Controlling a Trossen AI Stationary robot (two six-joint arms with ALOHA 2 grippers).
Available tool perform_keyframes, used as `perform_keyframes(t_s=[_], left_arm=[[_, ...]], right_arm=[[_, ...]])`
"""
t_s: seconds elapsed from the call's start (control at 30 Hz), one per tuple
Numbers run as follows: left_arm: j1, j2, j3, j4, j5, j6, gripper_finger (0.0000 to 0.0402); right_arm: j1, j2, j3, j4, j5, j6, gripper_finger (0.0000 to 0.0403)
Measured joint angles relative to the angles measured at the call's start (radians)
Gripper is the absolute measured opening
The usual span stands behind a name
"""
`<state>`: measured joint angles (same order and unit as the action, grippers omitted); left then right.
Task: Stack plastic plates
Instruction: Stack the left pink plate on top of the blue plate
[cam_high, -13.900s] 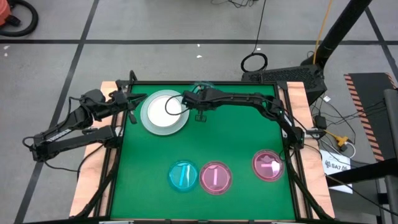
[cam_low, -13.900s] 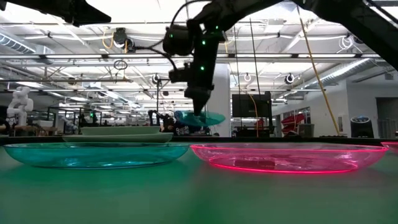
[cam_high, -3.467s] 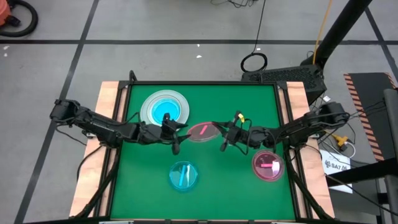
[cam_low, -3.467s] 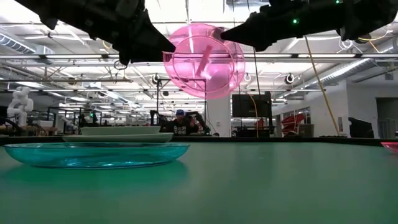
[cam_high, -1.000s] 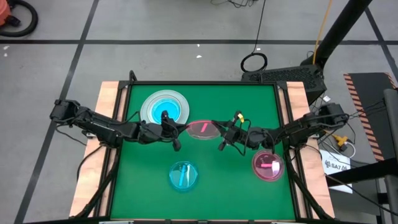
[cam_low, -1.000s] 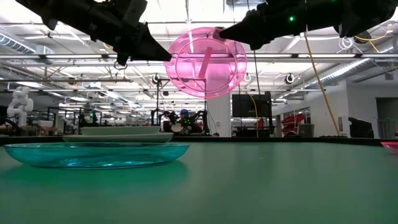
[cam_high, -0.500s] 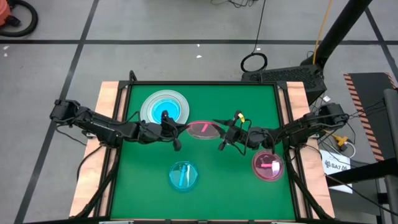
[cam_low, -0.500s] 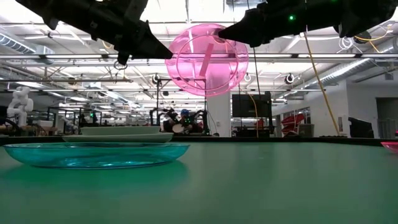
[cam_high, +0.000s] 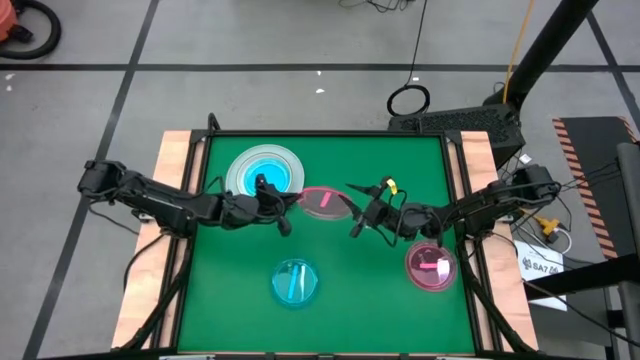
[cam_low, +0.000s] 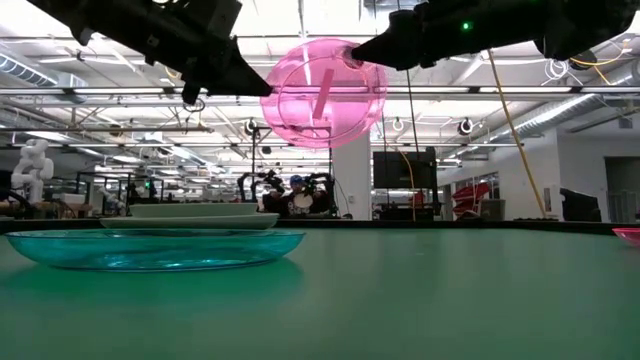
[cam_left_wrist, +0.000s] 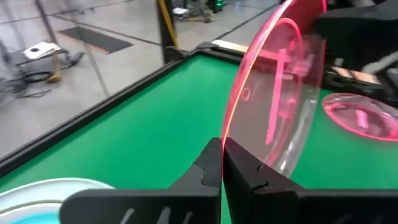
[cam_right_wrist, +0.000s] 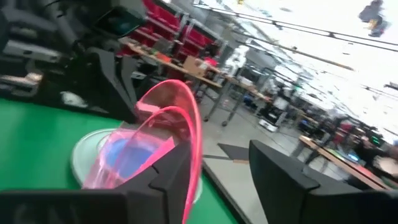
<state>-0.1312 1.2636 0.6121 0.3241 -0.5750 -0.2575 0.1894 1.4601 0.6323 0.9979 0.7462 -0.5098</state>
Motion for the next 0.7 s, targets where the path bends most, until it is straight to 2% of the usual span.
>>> perform_keyframes(t_s=[0.27, 0.47, 0.6, 0.7], left_arm=[[0.118, -0.113, 0.0, -0.245, -0.008, -0.016, 0.0003], [0.326, -0.26, 0.0, -0.473, 0.001, -0.012, 0.0003], [0.477, -0.324, 0.012, -0.578, 0.085, -0.01, 0.0003], [0.582, -0.319, 0.106, -0.762, 0.184, -0.01, 0.0003]], right_arm=[[0.0, -0.028, 0.0, 0.023, 0.099, 0.0, 0.0166], [-0.028, -0.077, 0.0, 0.032, 0.097, -0.019, 0.0165], [-0.068, -0.101, 0.0, 0.025, 0.107, -0.023, 0.0165], [-0.102, -0.108, 0.0, 0.001, 0.12, -0.023, 0.0165]])
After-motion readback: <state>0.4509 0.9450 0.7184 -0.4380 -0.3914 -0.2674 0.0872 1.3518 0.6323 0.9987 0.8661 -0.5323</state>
